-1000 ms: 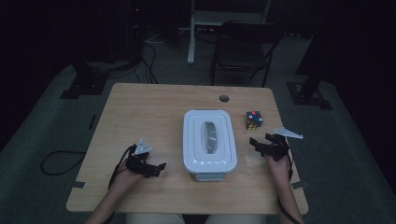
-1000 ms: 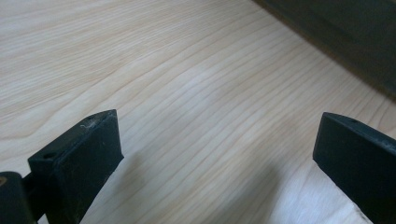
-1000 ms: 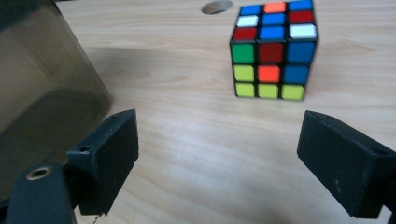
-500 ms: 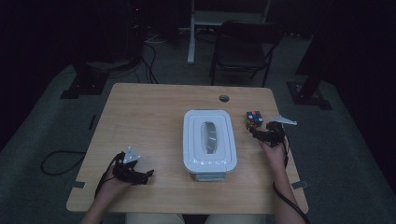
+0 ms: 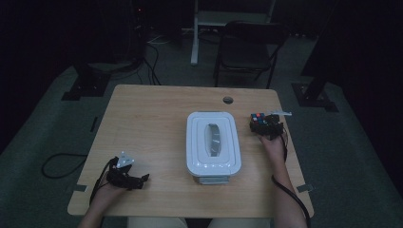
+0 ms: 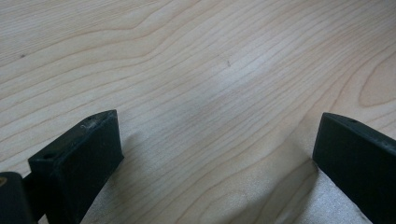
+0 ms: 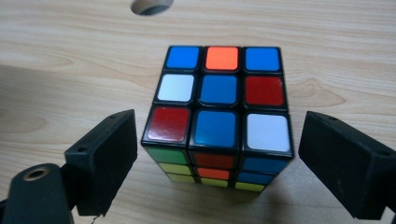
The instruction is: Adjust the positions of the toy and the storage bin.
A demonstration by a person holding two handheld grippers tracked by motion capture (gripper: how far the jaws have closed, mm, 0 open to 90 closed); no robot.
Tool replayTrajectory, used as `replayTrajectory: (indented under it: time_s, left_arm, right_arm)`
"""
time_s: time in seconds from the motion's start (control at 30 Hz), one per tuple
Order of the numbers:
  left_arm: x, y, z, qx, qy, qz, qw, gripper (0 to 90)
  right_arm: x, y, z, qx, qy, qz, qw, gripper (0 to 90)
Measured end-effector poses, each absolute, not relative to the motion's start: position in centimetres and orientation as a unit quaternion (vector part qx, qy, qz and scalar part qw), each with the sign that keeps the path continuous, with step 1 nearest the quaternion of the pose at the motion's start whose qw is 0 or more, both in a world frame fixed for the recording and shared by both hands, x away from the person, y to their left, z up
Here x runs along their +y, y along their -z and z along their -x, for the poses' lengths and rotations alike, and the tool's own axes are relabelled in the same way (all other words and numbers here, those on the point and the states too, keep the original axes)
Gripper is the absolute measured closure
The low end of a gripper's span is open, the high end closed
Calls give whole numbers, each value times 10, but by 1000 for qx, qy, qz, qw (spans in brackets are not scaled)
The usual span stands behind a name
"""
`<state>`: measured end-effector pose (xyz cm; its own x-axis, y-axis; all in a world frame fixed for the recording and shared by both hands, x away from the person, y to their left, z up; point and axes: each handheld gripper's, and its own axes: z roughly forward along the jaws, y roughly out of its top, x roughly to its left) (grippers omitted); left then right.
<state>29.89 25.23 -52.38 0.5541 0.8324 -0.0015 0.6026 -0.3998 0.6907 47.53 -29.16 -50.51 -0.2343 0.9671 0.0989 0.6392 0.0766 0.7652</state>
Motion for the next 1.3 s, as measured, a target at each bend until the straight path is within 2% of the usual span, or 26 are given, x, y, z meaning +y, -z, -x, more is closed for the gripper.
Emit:
replayTrajectory:
  time_s: [0.27, 0.43, 0.5, 0.63, 1.0, 1.3]
  left_arm:
    - [251, 524, -299, 439, -181, -819, 322, 21]
    - [251, 524, -299, 439, -182, -819, 322, 21]
    - [251, 524, -299, 439, -182, -819, 322, 21]
    - [251, 524, -299, 438, -181, -819, 322, 21]
    - [251, 524, -299, 437, -181, -820, 322, 21]
    - [251, 524, -299, 440, -182, -819, 321, 21]
  right_arm:
    - [-288, 514, -482, 703, -338, -585, 222, 149]
    - [-289, 517, -483, 702, -333, -592, 215, 240]
    - [-289, 518, -483, 705, -335, -590, 207, 309]
    - [-286, 517, -483, 714, -316, -584, 222, 336]
    - [-286, 512, -474, 721, -315, -574, 226, 338]
    - [-289, 498, -440, 734, -339, -544, 225, 339]
